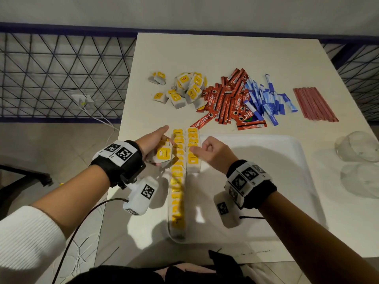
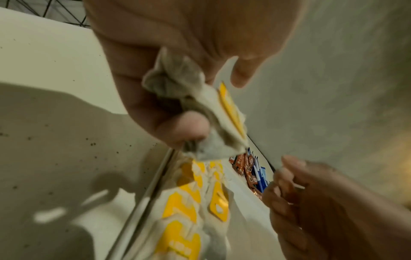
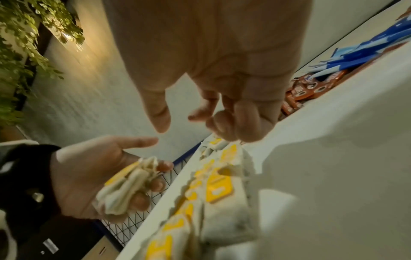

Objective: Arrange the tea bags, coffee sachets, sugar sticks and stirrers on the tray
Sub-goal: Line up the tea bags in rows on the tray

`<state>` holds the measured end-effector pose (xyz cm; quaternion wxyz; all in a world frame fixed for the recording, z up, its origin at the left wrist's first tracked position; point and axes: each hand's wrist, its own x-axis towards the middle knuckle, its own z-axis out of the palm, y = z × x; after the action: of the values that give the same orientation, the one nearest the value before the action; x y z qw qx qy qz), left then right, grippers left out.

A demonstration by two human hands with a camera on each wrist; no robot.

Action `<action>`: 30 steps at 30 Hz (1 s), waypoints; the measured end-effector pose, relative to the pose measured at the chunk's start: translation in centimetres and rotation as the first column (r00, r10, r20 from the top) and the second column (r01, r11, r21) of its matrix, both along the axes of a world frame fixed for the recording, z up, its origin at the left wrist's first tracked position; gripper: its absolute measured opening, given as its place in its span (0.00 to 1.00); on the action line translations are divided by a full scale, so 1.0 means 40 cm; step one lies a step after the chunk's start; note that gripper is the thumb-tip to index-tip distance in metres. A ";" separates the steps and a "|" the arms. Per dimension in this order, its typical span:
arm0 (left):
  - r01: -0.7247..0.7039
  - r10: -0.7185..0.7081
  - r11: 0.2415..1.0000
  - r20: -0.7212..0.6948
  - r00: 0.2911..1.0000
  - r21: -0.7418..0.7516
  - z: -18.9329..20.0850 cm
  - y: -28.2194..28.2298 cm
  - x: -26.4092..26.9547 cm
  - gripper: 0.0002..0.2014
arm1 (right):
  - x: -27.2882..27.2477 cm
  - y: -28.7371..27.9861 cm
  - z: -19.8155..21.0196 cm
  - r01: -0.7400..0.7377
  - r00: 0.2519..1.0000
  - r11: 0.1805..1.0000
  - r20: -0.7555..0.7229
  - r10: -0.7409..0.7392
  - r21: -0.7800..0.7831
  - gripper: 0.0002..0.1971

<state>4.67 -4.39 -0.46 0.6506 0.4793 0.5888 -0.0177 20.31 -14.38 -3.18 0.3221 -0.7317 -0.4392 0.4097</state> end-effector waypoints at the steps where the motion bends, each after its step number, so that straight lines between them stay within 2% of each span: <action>1: -0.032 0.033 0.999 0.035 0.999 -0.027 0.004 -0.002 -0.002 0.26 | -0.008 0.007 0.011 -0.012 0.999 1.000 -0.034 0.012 -0.014 0.20; 6: -0.155 0.171 0.983 0.192 0.966 -0.096 0.021 -0.014 -0.016 0.21 | -0.081 0.041 0.048 -0.106 0.991 0.980 -0.096 0.090 -0.167 0.17; 10: -0.208 0.244 0.968 0.325 0.914 -0.141 0.032 -0.022 -0.035 0.15 | -0.120 0.055 0.067 -0.048 0.993 0.991 -0.110 0.035 -0.125 0.14; 15: -0.238 0.301 0.951 0.416 0.858 -0.198 0.040 -0.011 -0.069 0.12 | -0.135 0.066 0.112 0.082 0.951 0.995 -0.295 -0.094 -0.053 0.12; 19: -0.230 0.309 0.946 0.423 0.852 -0.228 0.030 -0.010 -0.093 0.11 | -0.145 0.063 0.127 0.095 0.954 0.995 -0.287 -0.090 0.003 0.10; 23: -0.191 0.240 0.966 0.324 0.915 -0.175 0.008 -0.009 -0.115 0.12 | -0.141 0.057 0.137 0.137 0.943 0.990 -0.310 -0.117 0.041 0.11; 26: -0.159 0.196 0.975 0.268 0.943 -0.154 -0.003 -0.011 -0.126 0.11 | -0.126 0.041 0.139 0.130 0.959 0.990 -0.260 -0.114 0.045 0.10; 30: -0.140 0.177 0.979 0.284 0.942 -0.147 0.002 -0.011 -0.129 0.10 | -0.104 0.017 0.137 0.100 0.980 0.995 -0.176 -0.095 0.017 0.10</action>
<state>-0.49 -4.84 -0.39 0.7594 0.3858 0.5192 0.0700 16.15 -13.70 2.29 0.3885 -0.7092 -0.3782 0.4506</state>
